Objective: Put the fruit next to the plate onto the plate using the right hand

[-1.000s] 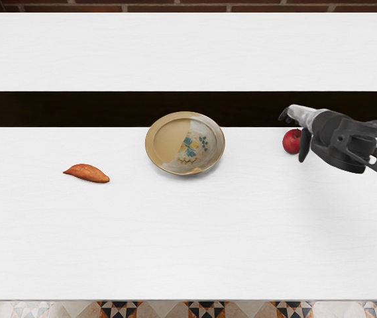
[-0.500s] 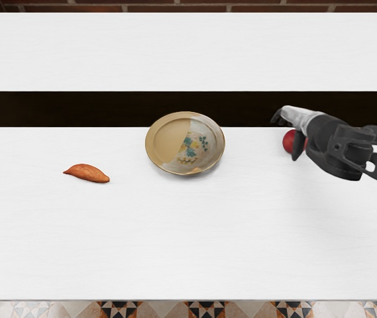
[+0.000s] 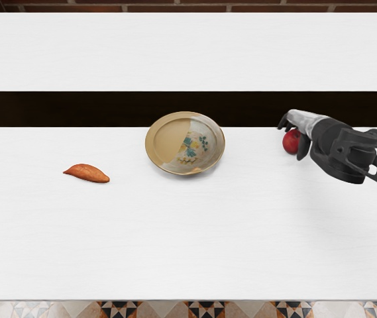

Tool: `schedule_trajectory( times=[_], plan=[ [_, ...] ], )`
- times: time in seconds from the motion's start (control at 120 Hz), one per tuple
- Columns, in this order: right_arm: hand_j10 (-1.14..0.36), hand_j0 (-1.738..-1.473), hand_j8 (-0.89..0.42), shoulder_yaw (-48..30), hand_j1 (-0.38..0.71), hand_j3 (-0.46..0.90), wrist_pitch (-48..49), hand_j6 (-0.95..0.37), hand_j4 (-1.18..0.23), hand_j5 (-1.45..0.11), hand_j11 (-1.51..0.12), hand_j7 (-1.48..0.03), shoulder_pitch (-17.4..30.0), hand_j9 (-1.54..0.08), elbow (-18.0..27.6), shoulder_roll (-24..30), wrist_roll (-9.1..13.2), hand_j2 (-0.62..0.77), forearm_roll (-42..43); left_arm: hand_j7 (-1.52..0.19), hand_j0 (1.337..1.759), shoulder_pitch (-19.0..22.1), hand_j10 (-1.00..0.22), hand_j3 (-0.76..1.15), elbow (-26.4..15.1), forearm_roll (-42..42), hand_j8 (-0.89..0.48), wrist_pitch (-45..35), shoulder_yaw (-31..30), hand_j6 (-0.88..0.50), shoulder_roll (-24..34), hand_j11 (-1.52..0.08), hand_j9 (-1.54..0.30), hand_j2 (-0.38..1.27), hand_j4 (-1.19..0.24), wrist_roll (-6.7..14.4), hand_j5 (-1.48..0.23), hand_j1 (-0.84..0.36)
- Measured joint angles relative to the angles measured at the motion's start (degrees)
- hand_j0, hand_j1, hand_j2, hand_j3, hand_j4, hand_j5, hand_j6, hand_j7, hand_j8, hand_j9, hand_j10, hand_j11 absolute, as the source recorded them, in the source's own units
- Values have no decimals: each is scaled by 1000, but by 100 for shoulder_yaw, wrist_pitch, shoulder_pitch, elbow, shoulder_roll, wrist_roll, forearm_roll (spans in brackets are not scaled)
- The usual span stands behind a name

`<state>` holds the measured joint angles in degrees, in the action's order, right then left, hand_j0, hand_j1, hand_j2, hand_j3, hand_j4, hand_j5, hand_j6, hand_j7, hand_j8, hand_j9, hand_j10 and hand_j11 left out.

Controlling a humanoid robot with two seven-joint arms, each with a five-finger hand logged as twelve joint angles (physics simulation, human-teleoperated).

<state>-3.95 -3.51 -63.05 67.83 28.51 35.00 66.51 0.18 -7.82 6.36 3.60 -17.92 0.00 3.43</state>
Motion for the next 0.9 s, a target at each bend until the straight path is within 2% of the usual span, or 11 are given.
schedule_trajectory(
  times=[0.367,0.55,0.65,0.9],
  plan=[
    [-480,-1657,-478,-7,210,0,-18,-435,-480,-629,-628,-625,45,-629,-87,-17,1,-75,-54,-318,1658,0,-245,0,0,1,-245,0,0,-245,0,-318,-318,49,-245,0,-318,55],
    [-572,-1653,-405,-17,243,0,-57,-377,-568,-774,-767,-754,46,-768,-149,-44,4,-15,-89,-318,1658,0,-245,0,0,2,-245,0,0,-245,0,-318,-318,49,-245,0,-318,55],
    [-618,-1651,-384,-34,246,0,-63,-360,-560,-843,-833,-817,42,-835,-194,-63,7,13,-99,-318,1658,0,-245,0,0,1,-245,0,0,-245,0,-318,-318,49,-245,-1,-318,55],
    [-667,-1649,-383,-103,226,0,-58,-370,-585,-919,-905,-886,-188,-907,-240,-117,7,41,-228,-318,1658,0,-245,0,0,2,-245,0,0,-245,0,-318,-318,49,-245,0,-318,55]
  ],
)
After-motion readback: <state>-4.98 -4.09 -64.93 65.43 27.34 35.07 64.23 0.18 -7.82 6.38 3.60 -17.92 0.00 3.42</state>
